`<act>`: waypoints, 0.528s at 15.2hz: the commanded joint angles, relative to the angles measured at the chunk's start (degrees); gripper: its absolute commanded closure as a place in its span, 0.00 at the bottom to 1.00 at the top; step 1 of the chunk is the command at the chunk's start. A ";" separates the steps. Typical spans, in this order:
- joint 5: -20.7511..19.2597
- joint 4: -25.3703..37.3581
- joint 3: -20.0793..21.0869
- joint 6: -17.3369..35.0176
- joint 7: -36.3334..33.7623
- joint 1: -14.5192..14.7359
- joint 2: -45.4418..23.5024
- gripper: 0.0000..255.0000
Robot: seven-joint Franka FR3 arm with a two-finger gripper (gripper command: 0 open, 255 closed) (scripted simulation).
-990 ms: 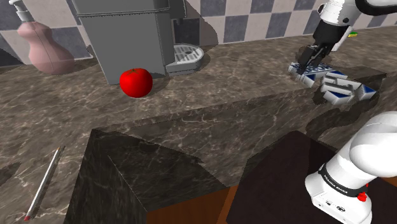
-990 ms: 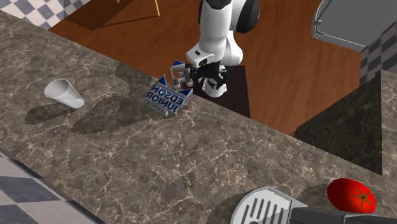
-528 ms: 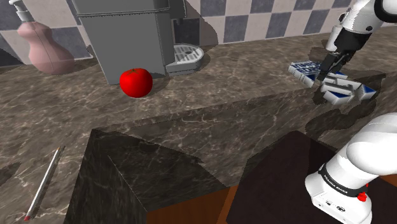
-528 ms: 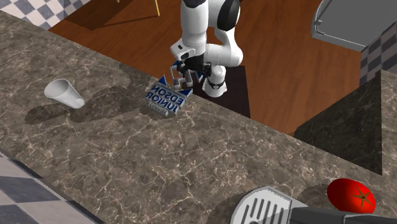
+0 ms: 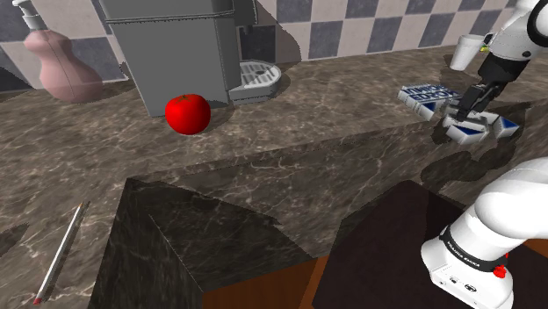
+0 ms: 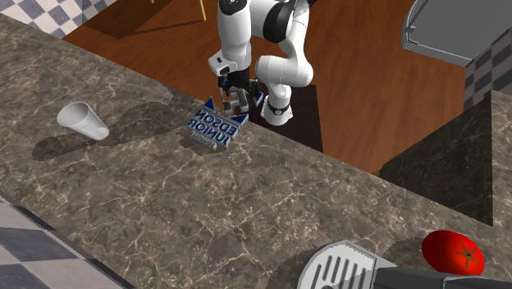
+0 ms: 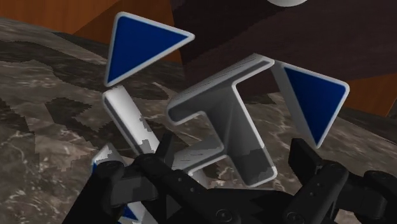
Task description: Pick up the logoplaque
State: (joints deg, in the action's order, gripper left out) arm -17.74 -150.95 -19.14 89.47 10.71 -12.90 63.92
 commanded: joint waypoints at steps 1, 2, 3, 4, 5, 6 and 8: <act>-0.53 -1.56 -0.56 1.32 0.00 -0.23 0.23 0.00; -0.77 -2.39 -0.79 1.95 -0.03 -0.36 0.43 0.00; -1.02 -3.22 -1.03 2.58 -0.06 -0.49 0.62 0.00; -1.16 -3.69 -1.17 2.95 -0.08 -0.57 0.72 0.00; -1.16 -3.69 -1.17 2.94 -0.08 -0.57 0.73 0.00; -1.13 -3.58 -1.14 2.85 -0.07 -0.55 0.72 1.00; -1.09 -3.54 -1.10 2.85 -0.10 -0.52 0.67 1.00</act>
State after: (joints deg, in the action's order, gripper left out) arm -18.86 -154.31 -20.23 92.31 10.62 -13.44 64.63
